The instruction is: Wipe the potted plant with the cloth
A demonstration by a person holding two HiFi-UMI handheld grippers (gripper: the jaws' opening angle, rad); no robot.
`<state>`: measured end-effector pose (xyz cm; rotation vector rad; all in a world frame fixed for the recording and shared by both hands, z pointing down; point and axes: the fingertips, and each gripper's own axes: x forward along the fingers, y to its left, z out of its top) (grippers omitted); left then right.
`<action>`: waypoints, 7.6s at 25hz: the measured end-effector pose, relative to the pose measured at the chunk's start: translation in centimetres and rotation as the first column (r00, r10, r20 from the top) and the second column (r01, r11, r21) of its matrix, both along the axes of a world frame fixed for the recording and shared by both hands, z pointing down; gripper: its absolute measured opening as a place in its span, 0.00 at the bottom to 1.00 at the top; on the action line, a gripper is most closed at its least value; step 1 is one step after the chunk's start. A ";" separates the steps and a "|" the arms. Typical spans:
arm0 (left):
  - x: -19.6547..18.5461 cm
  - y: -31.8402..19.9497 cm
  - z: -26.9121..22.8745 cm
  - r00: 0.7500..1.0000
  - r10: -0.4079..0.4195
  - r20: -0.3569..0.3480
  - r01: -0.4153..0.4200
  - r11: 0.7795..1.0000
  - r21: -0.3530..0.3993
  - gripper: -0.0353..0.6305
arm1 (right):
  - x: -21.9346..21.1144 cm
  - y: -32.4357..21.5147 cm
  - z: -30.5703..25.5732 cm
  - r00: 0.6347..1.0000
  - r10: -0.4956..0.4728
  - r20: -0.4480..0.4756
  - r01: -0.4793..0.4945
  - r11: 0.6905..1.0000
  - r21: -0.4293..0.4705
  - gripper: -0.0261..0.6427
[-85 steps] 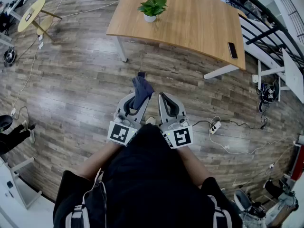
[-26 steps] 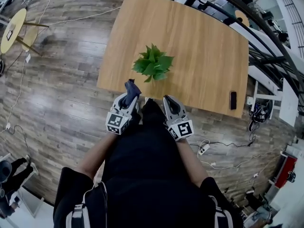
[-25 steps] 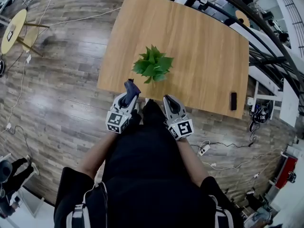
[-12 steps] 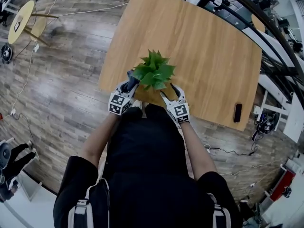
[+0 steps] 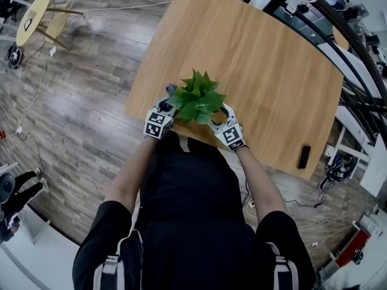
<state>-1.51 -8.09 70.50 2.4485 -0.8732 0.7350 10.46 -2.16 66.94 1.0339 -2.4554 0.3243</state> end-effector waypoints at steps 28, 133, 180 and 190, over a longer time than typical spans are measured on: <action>2.8 2.3 -0.9 0.982 0.187 -0.004 -0.187 0.982 -0.022 0.23 | -1.7 -3.0 -0.1 0.996 -0.086 0.032 0.087 0.996 -0.006 0.45; -1.1 0.8 -1.2 0.995 0.068 0.069 -0.070 0.997 0.032 0.23 | -1.5 -4.3 -0.2 0.975 -0.195 -0.111 0.198 0.980 0.019 0.45; -0.3 3.9 -1.3 0.981 0.183 0.063 -0.184 0.983 0.017 0.23 | -4.4 -3.2 -0.9 0.938 -0.330 -0.110 0.334 0.942 0.020 0.45; -0.6 4.1 -1.1 0.990 0.140 0.034 -0.140 0.990 0.014 0.23 | -4.8 -2.2 -0.9 0.935 -0.335 -0.119 0.340 0.940 0.022 0.45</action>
